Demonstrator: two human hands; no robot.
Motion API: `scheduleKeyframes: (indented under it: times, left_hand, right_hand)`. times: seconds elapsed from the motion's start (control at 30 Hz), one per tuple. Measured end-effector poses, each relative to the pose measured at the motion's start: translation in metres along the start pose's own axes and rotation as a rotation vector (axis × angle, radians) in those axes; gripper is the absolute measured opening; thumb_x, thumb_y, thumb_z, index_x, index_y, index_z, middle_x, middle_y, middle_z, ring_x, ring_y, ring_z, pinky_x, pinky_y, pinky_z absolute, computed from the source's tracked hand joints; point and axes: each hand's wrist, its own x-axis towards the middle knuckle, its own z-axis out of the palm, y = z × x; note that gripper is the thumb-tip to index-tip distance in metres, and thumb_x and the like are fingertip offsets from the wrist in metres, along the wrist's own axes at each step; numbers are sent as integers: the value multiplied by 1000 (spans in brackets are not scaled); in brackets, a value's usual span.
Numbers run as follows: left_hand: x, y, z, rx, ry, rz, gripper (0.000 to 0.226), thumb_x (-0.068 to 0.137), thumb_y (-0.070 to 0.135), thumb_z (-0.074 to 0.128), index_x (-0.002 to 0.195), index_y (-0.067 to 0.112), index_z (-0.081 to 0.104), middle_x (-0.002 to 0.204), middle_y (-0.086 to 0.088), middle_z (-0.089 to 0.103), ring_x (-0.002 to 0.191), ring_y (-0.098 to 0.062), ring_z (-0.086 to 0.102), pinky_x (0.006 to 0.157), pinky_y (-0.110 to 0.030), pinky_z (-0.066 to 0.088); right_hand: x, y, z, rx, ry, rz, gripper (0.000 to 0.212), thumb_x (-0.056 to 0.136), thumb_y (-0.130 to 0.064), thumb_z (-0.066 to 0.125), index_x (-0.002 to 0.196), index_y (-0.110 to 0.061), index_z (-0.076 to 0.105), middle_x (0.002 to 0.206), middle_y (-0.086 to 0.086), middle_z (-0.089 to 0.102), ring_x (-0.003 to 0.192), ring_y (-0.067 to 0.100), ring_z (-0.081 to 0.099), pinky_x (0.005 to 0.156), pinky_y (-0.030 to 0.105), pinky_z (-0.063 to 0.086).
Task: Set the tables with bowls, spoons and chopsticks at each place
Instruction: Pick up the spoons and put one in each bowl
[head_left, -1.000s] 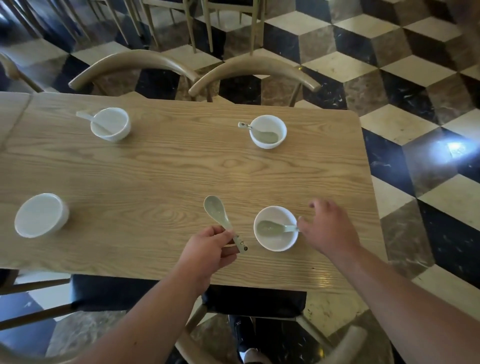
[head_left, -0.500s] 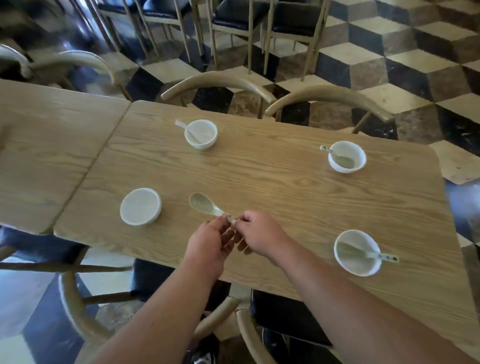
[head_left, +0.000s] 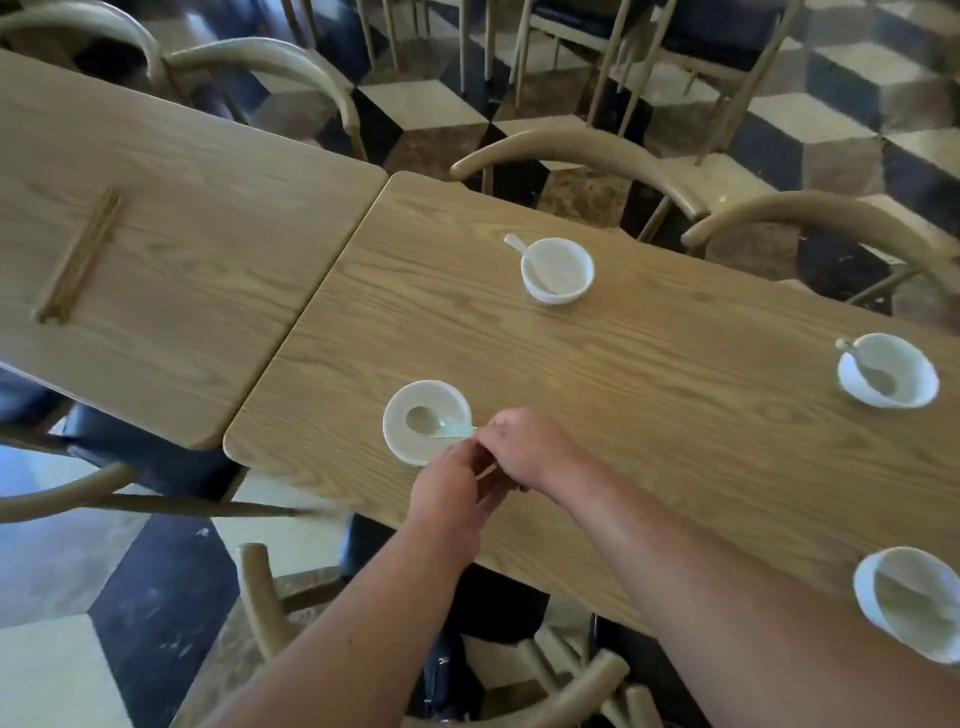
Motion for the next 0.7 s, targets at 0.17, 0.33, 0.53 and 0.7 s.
scheduleKeyframes:
  times: [0.17, 0.33, 0.53, 0.7]
  left_hand:
    - [12, 4, -7, -25, 61, -65, 18, 105, 9, 62, 102, -1, 77, 82, -11, 83, 70, -22, 80, 71, -32, 63]
    - [26, 8, -10, -40, 103, -109, 16, 103, 11, 65, 105, 1, 78, 92, -12, 84, 86, -25, 81, 80, -36, 64]
    - [28, 8, -13, -13, 116, -145, 15, 104, 13, 65, 105, 4, 77, 91, -9, 85, 81, -20, 81, 77, -34, 63]
    - [25, 10, -14, 95, 80, -139, 20, 106, 25, 62, 110, 13, 78, 94, -2, 85, 85, -18, 83, 73, -33, 61]
  right_hand:
    - [16, -7, 10, -80, -31, 40, 31, 96, -28, 59, 67, -16, 62, 61, 7, 63, 53, 27, 58, 52, 32, 47]
    - [24, -12, 12, -96, -41, 83, 29, 95, -32, 58, 81, -9, 69, 85, 15, 77, 59, 25, 58, 55, 31, 46]
    - [29, -13, 13, -116, -70, 127, 34, 95, -30, 56, 89, -2, 74, 86, 18, 78, 53, 24, 55, 52, 31, 44]
    - [32, -5, 18, -15, -50, 175, 29, 91, -33, 59, 84, -8, 72, 95, 20, 81, 62, 28, 62, 55, 34, 47]
